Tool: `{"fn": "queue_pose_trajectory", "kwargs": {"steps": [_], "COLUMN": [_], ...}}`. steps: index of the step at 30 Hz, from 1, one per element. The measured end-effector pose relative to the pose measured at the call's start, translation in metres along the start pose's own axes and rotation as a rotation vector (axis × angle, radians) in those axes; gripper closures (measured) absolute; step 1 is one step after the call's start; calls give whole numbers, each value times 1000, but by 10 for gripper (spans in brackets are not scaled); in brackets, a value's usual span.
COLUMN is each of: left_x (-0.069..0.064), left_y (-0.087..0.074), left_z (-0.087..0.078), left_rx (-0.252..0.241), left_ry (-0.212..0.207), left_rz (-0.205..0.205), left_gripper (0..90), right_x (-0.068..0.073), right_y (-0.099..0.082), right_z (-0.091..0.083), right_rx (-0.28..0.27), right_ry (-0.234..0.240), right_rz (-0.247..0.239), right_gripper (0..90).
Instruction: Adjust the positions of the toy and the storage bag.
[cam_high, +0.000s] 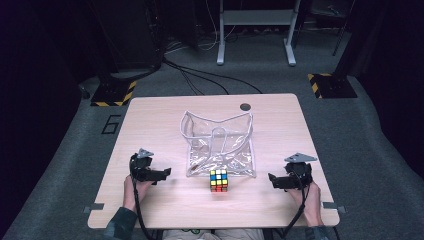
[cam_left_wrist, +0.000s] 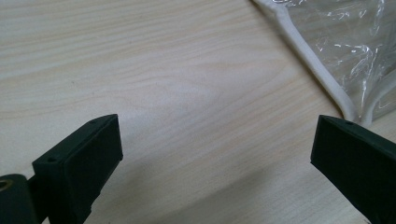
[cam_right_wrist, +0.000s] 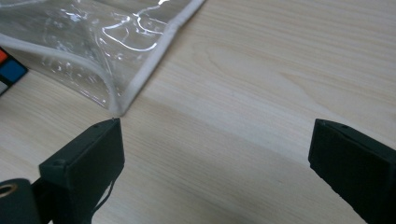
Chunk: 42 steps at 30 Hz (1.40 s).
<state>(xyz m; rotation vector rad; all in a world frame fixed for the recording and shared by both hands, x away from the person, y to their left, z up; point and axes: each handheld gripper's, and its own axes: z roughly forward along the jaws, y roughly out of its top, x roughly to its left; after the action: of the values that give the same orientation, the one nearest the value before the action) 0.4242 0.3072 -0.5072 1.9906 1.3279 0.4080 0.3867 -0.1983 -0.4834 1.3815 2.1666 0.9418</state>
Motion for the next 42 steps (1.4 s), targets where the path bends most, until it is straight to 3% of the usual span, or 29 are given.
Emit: {"fn": "queue_pose_trajectory", "kwargs": {"steps": [8,13,31,42], "left_x": [-2,-7,-18,-25], "left_y": [16,28,68,93], "left_z": [-9,-13,-28,-37], "left_rx": [-3,-2,-40,-53], "left_ry": [-20,-33,-62,-83], "left_rz": [8,18,-4,11], "left_gripper": [41,45,73,81], "right_x": [9,16,37,42], "right_y": [18,38,89,117], "right_z": [-4,-10,-21,-27], "right_rx": [2,-2,-27,-37], "right_ry": [26,59,126,148], "right_rz": [-29,-51,-118,-117], "right_gripper": [36,44,77,85]}}
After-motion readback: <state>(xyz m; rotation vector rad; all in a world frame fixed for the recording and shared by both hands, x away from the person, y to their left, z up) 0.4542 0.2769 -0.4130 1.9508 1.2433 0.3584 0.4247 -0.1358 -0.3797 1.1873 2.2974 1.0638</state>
